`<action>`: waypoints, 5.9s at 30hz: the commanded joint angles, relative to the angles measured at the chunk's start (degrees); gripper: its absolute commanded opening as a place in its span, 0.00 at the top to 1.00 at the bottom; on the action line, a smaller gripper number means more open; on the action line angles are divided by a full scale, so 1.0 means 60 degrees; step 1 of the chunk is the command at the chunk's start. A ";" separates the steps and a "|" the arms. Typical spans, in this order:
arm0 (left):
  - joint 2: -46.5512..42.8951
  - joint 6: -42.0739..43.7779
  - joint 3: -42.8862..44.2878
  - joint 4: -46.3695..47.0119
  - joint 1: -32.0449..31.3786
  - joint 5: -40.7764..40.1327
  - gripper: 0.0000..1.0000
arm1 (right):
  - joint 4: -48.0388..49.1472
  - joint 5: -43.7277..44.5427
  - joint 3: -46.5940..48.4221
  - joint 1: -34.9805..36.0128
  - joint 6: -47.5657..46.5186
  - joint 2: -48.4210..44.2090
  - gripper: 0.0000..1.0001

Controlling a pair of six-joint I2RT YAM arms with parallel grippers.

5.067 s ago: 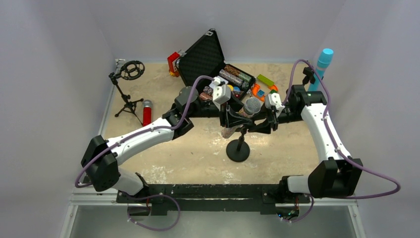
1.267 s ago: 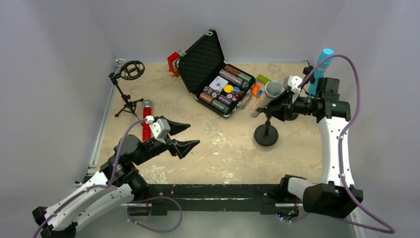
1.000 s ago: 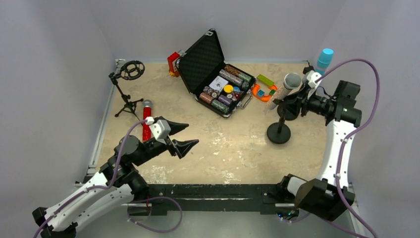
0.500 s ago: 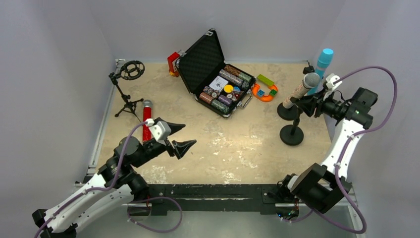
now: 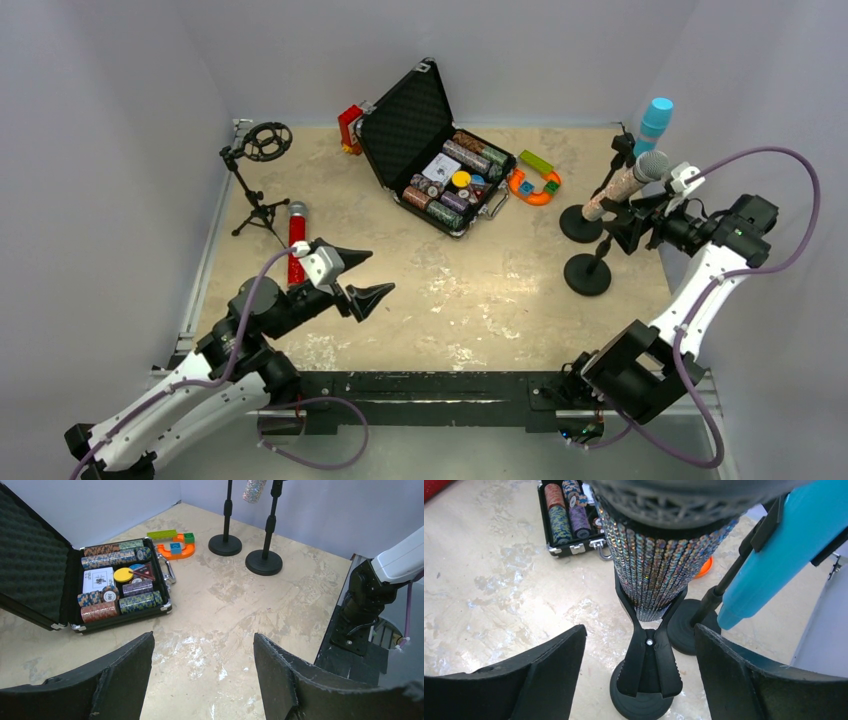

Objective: Attach the microphones to the stand

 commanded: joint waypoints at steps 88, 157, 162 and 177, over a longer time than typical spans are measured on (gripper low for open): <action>0.6338 -0.0961 0.2686 0.2138 0.9655 -0.2589 0.03 | 0.3781 0.0557 -0.0969 1.0206 0.4786 -0.0750 0.02; 0.8270 -0.1086 0.2734 0.7280 0.3271 -0.1213 1.00 | 0.2238 0.0807 -0.0806 1.0184 0.2691 0.0005 0.02; 0.9351 -0.0958 0.2868 0.8339 0.2633 -0.2700 1.00 | 0.2169 0.0792 -0.0806 1.0185 0.2620 0.0123 0.03; 0.9567 -0.1359 0.1700 0.8628 0.2328 -0.2696 0.44 | 0.1926 0.0751 -0.0762 1.0125 0.2346 0.0316 0.02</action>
